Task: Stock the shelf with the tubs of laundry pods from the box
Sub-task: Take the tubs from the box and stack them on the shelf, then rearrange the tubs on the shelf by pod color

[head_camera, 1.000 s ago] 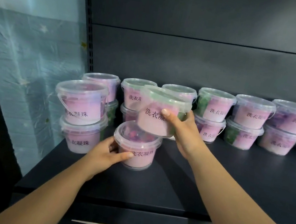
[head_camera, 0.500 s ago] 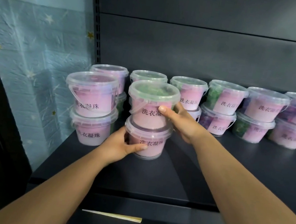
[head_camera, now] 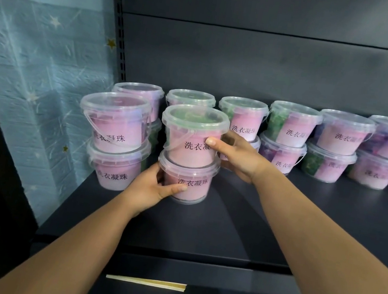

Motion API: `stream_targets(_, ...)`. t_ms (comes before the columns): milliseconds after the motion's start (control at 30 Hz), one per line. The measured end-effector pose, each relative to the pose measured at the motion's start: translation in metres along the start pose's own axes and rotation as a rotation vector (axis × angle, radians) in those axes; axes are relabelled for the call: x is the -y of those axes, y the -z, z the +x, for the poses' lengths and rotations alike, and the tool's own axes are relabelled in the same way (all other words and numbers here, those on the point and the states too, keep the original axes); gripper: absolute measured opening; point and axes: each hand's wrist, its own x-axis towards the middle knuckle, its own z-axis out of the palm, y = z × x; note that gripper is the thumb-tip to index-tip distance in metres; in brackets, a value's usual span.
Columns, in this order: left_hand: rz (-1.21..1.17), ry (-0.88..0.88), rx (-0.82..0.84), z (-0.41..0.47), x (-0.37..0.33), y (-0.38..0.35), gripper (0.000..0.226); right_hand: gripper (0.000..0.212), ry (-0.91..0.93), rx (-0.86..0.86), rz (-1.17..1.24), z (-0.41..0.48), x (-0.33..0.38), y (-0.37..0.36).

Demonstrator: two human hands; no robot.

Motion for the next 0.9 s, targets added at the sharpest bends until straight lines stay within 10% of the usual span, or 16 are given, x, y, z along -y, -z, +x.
stream_targets(133,0.002,0.001,-0.019,0.001,0.002,0.0,0.065,0.022,0.057,-0.088,0.065,0.0,-0.012,-0.011)
stream_targets(300,-0.003,0.027,-0.076,0.001,0.002,0.001,0.056,0.092,0.048,-0.136,0.013,-0.01,-0.038,-0.024)
stream_targets(500,0.155,0.145,-0.067,-0.02,-0.01,0.007,0.067,0.071,0.173,-0.293,-0.177,-0.027,-0.03,-0.019)
stream_targets(667,-0.003,0.133,-0.279,-0.067,-0.043,0.037,0.005,0.049,0.454,-0.476,-0.338,-0.027,0.021,-0.008)
stream_targets(900,0.172,-0.001,-0.617,-0.088,-0.074,0.073,0.006,0.032,0.677,-0.169,-0.794,-0.01,0.083,-0.046)
